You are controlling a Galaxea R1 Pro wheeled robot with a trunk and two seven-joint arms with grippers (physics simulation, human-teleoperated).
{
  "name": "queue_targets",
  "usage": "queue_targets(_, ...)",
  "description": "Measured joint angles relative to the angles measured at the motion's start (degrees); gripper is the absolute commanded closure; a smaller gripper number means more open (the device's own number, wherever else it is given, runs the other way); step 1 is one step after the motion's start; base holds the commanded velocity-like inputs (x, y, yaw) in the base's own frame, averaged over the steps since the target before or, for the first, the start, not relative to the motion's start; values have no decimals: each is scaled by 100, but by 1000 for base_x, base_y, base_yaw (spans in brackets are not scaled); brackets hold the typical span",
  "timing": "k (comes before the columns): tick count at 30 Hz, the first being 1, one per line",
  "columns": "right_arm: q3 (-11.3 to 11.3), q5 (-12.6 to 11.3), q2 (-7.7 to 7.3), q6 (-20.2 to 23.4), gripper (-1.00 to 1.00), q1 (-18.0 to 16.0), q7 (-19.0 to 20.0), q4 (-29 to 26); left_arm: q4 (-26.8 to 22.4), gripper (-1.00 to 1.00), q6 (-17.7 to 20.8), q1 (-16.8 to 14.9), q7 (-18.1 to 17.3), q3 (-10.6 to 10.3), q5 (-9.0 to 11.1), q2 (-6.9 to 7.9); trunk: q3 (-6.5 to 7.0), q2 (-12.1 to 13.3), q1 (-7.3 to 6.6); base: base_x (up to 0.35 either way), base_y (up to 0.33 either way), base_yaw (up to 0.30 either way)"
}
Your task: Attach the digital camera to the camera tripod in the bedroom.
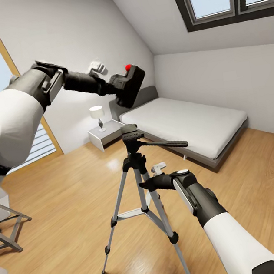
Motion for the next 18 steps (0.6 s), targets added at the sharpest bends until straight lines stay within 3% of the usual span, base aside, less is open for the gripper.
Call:
queue_targets(2, -3, -2, -1, 1, 100, 0, -1, -3, 21, 100, -640, 0, -594, -285, -336, 3, 0, 0, 0, 0, 0, 0)
queue_targets(3, -5, -4, -2, 0, 100, 0, -2, -2, 55, 100, -1221, 1, -1099, -540, -606, -1, 0, 0, 0, 0, 0, 0)
queue_targets(5, -4, -6, -2, 2, 100, 0, -2, -1, 72, 100, -1673, 0, -1486, -626, -849, -2, 0, 0, 0, 0, 0, 0)
queue_targets(6, 1, -137, -119, 15, 100, 1, 8, -61, -158, 100, -2045, -1, -1372, -1040, -1244, 3, 0, 0, 0, 0, 0, 0)
queue_targets(7, -1, -153, -126, 36, 100, 1, 11, -77, -221, 100, -2024, -1, -1340, -968, -1270, 2, 0, 3, 2, 0, 0, 0)
queue_targets(18, -2, -165, -134, 34, 100, 1, 10, -75, -1388, 100, -1854, 0, -1332, -954, -1350, 18, 0, 1, 1, 0, 0, 0)
